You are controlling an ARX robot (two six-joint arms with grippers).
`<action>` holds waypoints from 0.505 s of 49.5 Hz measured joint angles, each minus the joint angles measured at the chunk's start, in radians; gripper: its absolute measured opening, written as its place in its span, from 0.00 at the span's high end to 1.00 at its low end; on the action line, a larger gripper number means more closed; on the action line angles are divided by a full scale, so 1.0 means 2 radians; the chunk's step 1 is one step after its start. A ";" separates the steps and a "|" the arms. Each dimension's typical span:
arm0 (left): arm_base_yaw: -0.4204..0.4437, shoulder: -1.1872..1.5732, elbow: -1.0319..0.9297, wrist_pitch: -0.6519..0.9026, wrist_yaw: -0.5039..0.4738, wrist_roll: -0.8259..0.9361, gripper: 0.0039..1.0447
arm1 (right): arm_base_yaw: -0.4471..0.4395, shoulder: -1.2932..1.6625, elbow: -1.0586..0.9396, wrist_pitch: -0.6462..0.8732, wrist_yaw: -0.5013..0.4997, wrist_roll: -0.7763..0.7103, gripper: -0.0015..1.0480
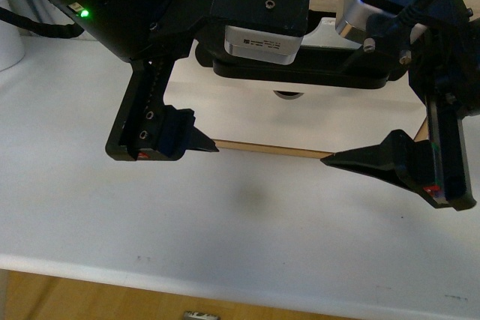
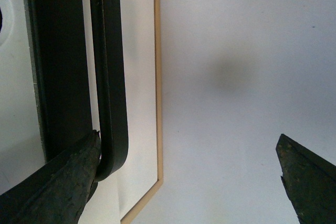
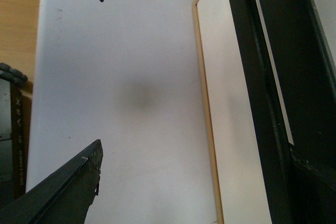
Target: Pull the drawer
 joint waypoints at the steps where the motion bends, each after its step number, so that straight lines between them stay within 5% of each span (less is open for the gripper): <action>1: -0.001 -0.001 0.001 -0.006 -0.001 0.000 0.05 | 0.000 -0.002 0.000 -0.006 -0.002 -0.002 0.09; 25: -0.025 -0.037 0.004 -0.125 -0.018 0.002 0.05 | 0.002 -0.056 -0.007 -0.159 -0.027 -0.032 0.09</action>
